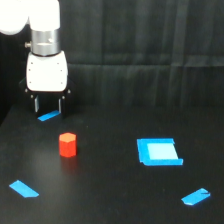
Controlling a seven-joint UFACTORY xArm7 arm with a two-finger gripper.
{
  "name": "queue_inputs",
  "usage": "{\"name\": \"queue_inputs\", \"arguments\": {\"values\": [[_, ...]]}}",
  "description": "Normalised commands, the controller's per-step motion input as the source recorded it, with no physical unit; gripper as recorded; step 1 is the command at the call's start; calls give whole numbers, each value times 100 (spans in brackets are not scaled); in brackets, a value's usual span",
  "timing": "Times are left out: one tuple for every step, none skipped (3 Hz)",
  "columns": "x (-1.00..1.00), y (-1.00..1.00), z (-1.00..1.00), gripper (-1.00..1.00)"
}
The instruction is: Pick up the red object from the table
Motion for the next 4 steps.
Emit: {"name": "queue_inputs", "arguments": {"values": [[13, 5, -16, 95], [55, -1, -29, 94], [79, -32, -18, 96], [64, -51, -5, 100]]}}
